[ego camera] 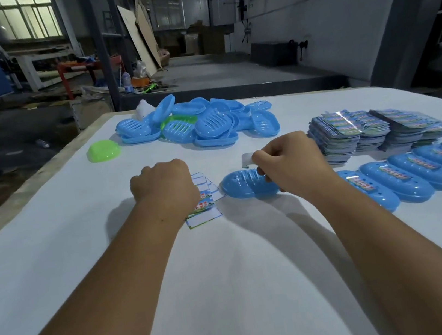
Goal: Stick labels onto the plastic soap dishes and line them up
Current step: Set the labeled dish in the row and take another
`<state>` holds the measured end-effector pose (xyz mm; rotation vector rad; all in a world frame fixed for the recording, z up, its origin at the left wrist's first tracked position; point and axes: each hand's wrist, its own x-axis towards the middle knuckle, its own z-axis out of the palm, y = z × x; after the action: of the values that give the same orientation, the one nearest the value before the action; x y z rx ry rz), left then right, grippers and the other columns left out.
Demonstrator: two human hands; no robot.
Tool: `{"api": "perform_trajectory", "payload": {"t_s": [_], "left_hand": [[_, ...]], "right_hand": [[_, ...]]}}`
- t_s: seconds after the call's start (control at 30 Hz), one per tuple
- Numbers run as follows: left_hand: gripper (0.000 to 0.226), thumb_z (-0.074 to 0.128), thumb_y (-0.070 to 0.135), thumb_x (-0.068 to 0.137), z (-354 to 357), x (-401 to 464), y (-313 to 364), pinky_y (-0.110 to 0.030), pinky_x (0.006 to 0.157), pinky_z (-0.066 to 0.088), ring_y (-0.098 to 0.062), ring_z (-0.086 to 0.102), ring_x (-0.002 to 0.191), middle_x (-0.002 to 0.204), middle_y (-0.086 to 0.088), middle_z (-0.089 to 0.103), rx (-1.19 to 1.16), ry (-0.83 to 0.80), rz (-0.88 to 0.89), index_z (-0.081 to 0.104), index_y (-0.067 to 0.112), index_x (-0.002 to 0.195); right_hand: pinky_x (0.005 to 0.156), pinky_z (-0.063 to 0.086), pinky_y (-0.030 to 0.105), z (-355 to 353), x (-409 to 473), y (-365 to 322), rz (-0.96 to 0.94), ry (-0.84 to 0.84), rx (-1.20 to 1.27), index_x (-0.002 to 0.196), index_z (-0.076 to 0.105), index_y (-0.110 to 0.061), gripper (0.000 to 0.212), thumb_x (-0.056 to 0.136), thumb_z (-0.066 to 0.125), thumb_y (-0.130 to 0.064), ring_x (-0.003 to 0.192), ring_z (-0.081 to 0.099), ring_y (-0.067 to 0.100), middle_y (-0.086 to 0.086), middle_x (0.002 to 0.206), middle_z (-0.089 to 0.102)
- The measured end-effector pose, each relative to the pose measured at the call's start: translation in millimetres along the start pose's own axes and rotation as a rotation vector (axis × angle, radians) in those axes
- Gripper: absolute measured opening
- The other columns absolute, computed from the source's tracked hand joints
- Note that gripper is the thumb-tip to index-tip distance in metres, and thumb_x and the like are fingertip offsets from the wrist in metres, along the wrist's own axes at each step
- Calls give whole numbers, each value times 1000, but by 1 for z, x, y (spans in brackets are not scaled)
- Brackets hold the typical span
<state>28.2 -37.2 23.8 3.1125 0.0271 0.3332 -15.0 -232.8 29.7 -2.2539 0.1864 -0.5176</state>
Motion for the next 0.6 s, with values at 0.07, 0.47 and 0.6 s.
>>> {"api": "perform_trajectory", "payload": {"t_s": [0.07,0.47,0.6], "left_hand": [[26,58,32,89,0,-2,4,-35,80,36,-26,52,113,118,-4,60,-12,44,40,61,26,114],[18,71,33,86,-11,-19,35,-26,64,50,-13,58,61,68,5,70,-1106,-133,205,78,23,73],[21,69,25,87,-9,-19,36,-16,55,45,-4,53,61,69,-1,71,-1142,-174,193,76,22,67]], "right_hand": [[63,58,55,1,-1,-1,-17,4,3,73,69,2,34,75,56,-29,60,56,29,23,76,68],[55,50,32,3,-1,-1,-91,33,-7,63,69,-12,24,77,69,-31,51,54,11,-3,61,67],[57,50,30,4,-1,-2,-108,22,-21,63,69,-12,22,77,67,-29,55,57,10,-4,61,68]]}}
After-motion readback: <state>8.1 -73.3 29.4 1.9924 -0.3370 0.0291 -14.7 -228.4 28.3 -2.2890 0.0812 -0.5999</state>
